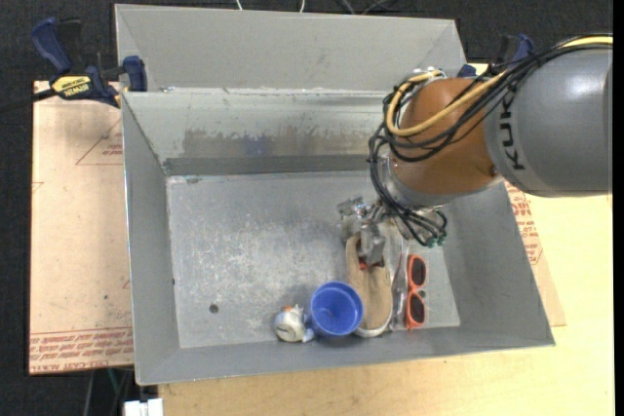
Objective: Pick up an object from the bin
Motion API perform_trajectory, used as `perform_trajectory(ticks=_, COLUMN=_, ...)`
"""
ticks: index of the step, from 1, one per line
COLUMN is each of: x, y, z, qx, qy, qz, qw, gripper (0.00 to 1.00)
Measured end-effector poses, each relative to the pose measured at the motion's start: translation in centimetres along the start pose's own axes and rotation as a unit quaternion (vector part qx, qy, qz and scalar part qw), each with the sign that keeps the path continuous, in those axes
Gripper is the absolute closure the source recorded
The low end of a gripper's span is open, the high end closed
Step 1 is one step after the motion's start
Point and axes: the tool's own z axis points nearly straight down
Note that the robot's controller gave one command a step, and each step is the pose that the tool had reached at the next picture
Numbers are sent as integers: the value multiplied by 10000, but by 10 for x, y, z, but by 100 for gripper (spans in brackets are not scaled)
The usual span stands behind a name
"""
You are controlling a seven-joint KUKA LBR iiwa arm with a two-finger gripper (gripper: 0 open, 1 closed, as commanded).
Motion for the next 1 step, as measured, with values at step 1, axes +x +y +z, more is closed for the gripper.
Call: perform_trajectory(ticks=1, x=-3, y=-1, z=-35, qx=8, qy=-17, qz=4, qw=10000, gripper=100)
